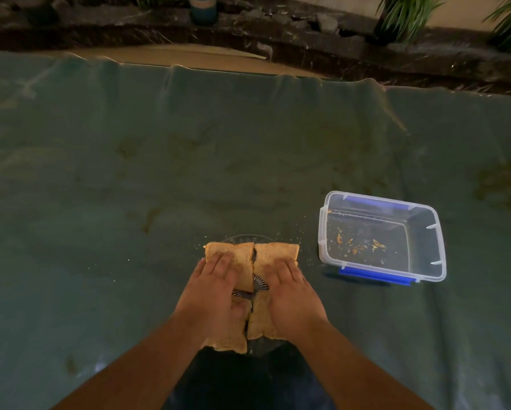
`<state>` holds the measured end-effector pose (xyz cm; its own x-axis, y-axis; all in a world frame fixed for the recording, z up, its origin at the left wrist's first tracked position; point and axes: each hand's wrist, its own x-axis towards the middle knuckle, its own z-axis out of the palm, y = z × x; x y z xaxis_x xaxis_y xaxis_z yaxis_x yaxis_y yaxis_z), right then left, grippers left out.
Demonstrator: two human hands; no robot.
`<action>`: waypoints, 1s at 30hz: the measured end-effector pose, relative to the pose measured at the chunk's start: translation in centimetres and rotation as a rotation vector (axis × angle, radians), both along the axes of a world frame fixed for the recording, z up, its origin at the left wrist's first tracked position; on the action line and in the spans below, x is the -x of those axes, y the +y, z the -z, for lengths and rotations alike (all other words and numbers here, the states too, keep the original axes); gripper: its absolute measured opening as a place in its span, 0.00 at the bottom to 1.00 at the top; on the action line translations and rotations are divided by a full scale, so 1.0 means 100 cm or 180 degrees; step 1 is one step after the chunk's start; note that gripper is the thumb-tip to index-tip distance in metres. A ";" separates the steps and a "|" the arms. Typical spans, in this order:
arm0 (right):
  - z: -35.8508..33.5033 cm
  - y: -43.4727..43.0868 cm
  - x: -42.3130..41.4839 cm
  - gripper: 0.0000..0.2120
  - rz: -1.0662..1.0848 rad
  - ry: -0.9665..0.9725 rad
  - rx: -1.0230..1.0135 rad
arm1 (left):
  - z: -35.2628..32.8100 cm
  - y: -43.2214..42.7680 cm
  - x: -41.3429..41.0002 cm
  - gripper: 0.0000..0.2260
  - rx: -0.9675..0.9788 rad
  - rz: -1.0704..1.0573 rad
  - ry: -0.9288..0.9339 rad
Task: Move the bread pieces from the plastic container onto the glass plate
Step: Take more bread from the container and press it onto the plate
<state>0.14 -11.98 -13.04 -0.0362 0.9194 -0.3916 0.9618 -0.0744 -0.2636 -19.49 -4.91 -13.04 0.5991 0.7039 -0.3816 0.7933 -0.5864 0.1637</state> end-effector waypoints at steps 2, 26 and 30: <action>-0.001 0.003 -0.002 0.33 -0.0039 -0.0007 0.0001 | -0.002 0.003 -0.001 0.37 0.0035 0.0015 0.0051; 0.001 -0.017 0.003 0.31 -0.0023 -0.0193 -0.0245 | 0.009 -0.016 0.011 0.34 -0.0215 0.0227 -0.0044; 0.007 -0.016 0.007 0.31 0.0014 -0.0175 -0.0135 | 0.010 -0.017 0.008 0.35 -0.0184 0.0180 0.0021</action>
